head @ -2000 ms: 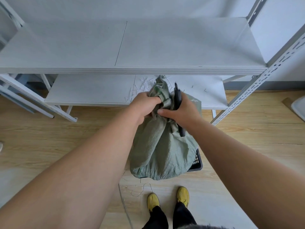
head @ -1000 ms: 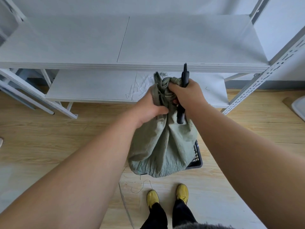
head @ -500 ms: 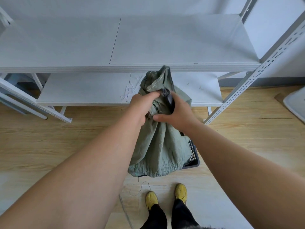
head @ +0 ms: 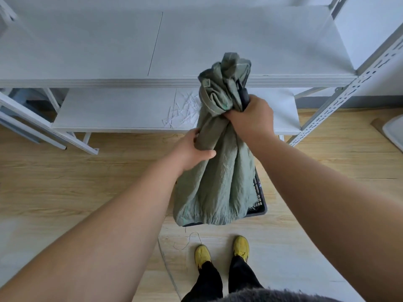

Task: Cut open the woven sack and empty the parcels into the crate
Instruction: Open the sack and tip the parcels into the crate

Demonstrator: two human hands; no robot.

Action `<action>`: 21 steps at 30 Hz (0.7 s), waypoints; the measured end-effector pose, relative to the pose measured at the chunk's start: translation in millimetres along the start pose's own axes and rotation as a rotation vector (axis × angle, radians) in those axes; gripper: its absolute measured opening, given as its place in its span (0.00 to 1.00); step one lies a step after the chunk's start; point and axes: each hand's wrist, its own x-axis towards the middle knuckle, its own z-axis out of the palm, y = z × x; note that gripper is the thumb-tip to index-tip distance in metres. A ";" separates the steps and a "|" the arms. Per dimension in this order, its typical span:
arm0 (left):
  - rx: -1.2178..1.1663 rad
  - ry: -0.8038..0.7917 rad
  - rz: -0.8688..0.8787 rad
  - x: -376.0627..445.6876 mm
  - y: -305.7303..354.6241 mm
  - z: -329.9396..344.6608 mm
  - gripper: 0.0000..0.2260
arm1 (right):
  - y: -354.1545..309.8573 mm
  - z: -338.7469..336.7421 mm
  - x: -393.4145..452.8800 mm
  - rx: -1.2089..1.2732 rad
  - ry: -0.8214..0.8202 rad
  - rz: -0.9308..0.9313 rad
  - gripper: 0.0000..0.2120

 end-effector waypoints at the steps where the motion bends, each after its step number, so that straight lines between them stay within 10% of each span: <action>1: -0.008 -0.002 -0.003 -0.7 -5.1 5.1 0.36 | -3.4 -0.7 2.7 -0.014 -0.024 0.016 0.08; 12: -0.182 0.173 0.104 7.0 -2.5 22.3 0.39 | -35.5 -0.5 20.3 0.409 -0.332 0.455 0.17; 21: -0.407 0.214 -0.073 11.4 5.9 30.9 0.04 | -23.9 -9.4 23.8 0.381 -0.391 0.443 0.18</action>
